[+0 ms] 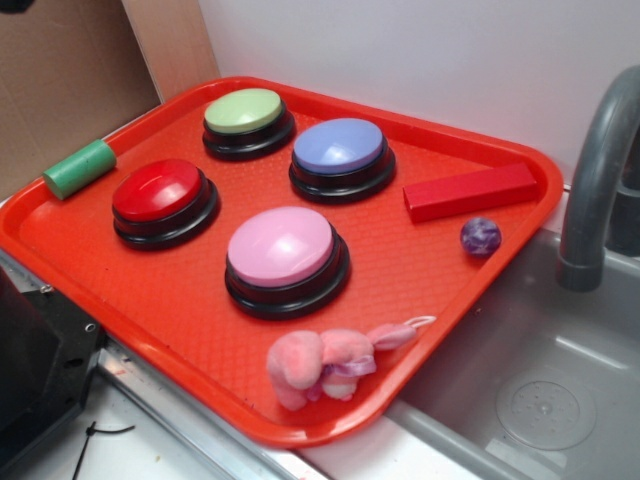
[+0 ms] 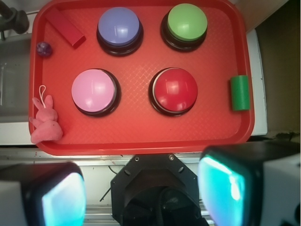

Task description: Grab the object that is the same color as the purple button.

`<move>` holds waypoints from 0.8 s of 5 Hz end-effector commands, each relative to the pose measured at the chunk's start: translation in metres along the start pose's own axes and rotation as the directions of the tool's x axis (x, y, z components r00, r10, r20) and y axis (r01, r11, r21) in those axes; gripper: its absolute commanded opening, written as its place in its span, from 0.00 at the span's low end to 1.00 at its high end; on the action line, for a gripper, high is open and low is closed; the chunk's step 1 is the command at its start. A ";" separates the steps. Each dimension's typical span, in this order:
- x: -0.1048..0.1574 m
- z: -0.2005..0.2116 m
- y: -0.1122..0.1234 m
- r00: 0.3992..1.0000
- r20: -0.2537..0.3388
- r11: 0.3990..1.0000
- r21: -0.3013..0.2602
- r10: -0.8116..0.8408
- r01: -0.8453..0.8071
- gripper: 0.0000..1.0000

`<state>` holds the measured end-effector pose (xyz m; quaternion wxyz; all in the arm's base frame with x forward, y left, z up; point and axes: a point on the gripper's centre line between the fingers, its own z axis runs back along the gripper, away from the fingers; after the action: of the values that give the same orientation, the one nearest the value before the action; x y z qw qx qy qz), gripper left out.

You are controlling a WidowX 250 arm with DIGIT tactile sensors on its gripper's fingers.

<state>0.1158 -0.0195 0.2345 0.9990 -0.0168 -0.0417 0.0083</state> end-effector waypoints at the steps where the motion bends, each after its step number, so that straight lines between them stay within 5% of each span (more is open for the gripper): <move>1: 0.000 0.000 0.000 1.000 0.000 1.000 0.000 0.000 0.000 1.00; 3: 0.023 -0.013 -0.014 0.967 0.002 0.965 0.070 -0.255 0.255 1.00; 4: 0.033 -0.021 -0.019 0.926 -0.005 0.925 0.056 -0.377 0.376 1.00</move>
<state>0.1504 -0.0378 0.2127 0.9813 0.0211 -0.0401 -0.1870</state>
